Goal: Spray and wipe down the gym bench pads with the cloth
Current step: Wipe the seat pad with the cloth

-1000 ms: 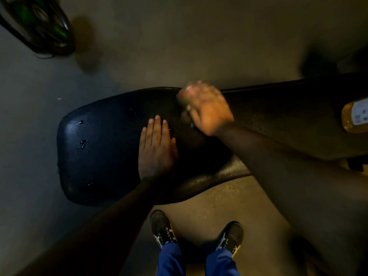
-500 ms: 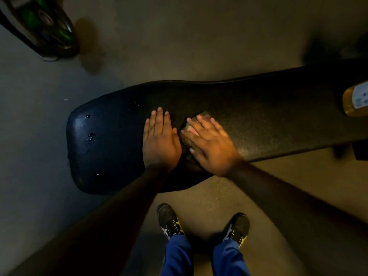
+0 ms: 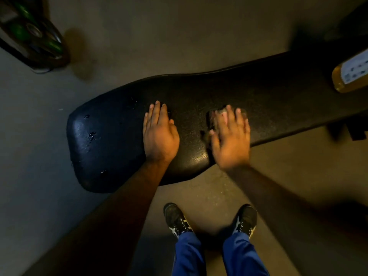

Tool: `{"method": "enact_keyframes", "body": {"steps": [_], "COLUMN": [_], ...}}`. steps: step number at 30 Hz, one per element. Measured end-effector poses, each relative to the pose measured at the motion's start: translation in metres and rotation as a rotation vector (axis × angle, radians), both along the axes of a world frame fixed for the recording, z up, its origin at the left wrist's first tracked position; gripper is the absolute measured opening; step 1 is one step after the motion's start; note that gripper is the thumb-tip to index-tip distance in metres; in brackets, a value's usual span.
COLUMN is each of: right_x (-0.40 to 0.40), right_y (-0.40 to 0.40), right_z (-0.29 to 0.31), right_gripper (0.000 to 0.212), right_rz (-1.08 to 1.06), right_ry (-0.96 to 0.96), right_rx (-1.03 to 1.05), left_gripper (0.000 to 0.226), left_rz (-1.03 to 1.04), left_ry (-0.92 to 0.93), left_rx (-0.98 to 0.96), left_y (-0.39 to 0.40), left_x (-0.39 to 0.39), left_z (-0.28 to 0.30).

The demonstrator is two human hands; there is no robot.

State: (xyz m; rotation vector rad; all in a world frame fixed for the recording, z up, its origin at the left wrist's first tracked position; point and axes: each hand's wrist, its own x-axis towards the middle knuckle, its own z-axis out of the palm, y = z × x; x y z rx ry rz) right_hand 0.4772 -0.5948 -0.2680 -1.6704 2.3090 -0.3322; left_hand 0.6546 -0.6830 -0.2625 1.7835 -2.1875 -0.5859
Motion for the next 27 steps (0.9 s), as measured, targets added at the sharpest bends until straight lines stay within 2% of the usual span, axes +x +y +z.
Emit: {"method": "enact_keyframes", "body": {"steps": [1, 3, 5, 6, 7, 10, 11, 13, 15, 16, 17, 20, 21, 23, 24, 25, 26, 27], "right_x": [0.031, 0.063, 0.038, 0.022, 0.007, 0.02, 0.044, 0.076, 0.054, 0.037, 0.024, 0.045, 0.069, 0.09, 0.078, 0.059, 0.044, 0.035], "right_y": [0.015, 0.044, 0.033, 0.017, -0.002, -0.025, -0.016, 0.011, 0.01, -0.007, -0.026, -0.053, -0.049, -0.036, -0.038, -0.051, -0.069, -0.087], "right_z": [0.001, 0.005, 0.004, 0.002, 0.0, 0.003, 0.003, 0.007, 0.004, 0.004, 0.001, 0.002, 0.003, 0.005, 0.006, 0.006, 0.005, 0.003], "right_gripper": [0.06, 0.059, 0.056, 0.056, 0.056, 0.06, 0.061, 0.059, 0.058, 0.058, 0.059, 0.064, 0.065, 0.064, 0.062, 0.062, 0.063, 0.064], "right_rz": [0.06, 0.431, 0.717, 0.747, 0.653, 0.088, 0.071, 0.373, 0.727, 0.795, 0.742, 0.153, 0.156, 0.531, 0.736, 0.844, 0.802, 0.624], "right_ry": [-0.037, -0.084, -0.051, 0.001, 0.036, 0.051, 0.039, 0.006, 0.031, 0.06, 0.077, 0.06, 0.056, 0.026, 0.036, 0.057, 0.074, 0.091], "right_rx": [-0.014, 0.04, 0.045, 0.029, 0.015, 0.043, 0.031, 0.063, 0.114, 0.096, 0.059, 0.067, 0.067, 0.096, 0.138, 0.116, 0.084, 0.075], "left_gripper": [0.051, 0.051, 0.05, 0.051, 0.051, 0.053, 0.053, 0.052, 0.051, 0.051, 0.051, 0.056, 0.057, 0.057, 0.057, 0.058, 0.058, 0.058], "left_rz": [0.004, 0.05, 0.108, 0.121, 0.119, 0.046, 0.03, 0.023, 0.048, 0.079, 0.119, 0.158, 0.14, 0.121, 0.124, 0.124, 0.122, 0.12], "left_ry": [0.012, -0.019, -0.085, -0.108, -0.126, -0.167, -0.167, -0.15, -0.099, -0.072, -0.053, -0.113, -0.153, -0.2, -0.205, -0.207, -0.208, -0.211], "left_rx": [0.003, -0.015, -0.057, -0.061, -0.048, -0.017, -0.019, -0.015, -0.025, -0.05, -0.077, -0.061, -0.05, -0.047, -0.037, -0.032, -0.032, -0.033], "left_y": [0.001, 0.006, 0.012, 0.014, 0.017, 0.019, 0.019, 0.019, 0.018, 0.016, 0.012, 0.002, 0.002, 0.0, -0.001, -0.001, 0.0, 0.0], "left_x": [0.003, 0.012, 0.034, 0.046, 0.056, 0.072, 0.072, 0.072, 0.075, 0.079, 0.084, 0.094, 0.095, 0.096, 0.095, 0.095, 0.095, 0.095], "left_z": [0.004, 0.01, 0.011, 0.009, 0.006, 0.0, 0.001, 0.004, 0.007, 0.009, 0.01, 0.003, 0.001, -0.003, -0.004, -0.005, -0.006, -0.007]}}
